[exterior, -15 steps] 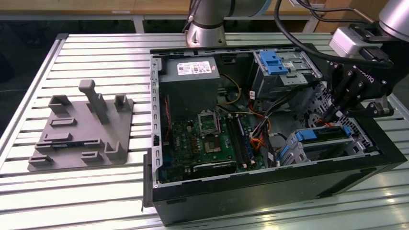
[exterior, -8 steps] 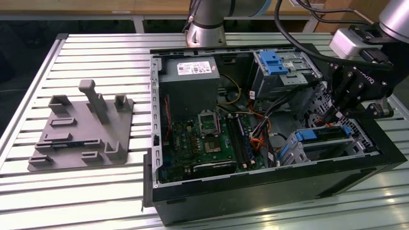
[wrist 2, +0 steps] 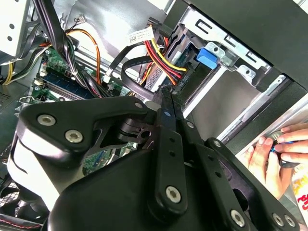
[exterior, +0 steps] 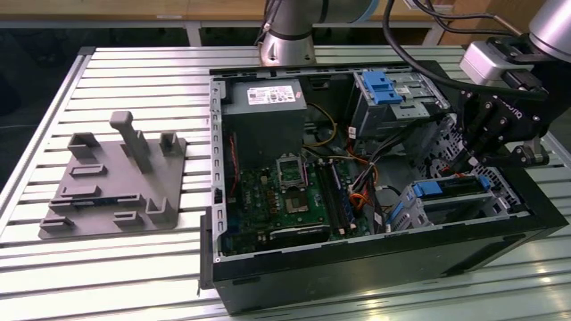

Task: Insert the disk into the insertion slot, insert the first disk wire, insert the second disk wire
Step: 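Insert the second disk wire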

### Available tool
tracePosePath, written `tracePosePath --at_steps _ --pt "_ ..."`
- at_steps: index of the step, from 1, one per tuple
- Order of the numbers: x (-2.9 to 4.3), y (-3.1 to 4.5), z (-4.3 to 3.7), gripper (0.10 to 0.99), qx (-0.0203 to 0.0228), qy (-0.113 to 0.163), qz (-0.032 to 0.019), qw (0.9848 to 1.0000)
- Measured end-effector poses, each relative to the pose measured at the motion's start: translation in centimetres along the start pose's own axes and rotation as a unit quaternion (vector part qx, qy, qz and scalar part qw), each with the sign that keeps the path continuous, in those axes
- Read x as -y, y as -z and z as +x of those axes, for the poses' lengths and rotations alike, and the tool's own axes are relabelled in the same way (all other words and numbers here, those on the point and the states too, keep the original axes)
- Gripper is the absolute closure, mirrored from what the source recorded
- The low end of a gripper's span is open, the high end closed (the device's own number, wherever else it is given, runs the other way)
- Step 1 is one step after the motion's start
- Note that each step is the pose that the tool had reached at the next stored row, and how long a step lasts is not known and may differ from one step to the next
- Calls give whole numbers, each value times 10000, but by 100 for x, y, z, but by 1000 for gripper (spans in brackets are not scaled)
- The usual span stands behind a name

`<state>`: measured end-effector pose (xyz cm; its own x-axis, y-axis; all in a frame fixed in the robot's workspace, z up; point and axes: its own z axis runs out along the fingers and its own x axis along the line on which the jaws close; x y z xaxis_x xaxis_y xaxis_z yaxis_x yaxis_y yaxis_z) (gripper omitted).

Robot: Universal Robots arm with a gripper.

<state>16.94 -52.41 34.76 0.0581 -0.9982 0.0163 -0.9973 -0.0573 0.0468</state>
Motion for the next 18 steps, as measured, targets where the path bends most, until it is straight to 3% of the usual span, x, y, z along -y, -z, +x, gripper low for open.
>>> tracePosePath --at_steps 7,8,10,11,18 --pt "0 -1 0 929 0 0 0 10000" --pt "0 -1 0 871 0 0 0 10000" --pt "0 -1 0 871 0 0 0 10000" --pt "0 -1 0 808 0 0 0 10000" --pt "-21 2 -44 808 0 -11 13 10000"
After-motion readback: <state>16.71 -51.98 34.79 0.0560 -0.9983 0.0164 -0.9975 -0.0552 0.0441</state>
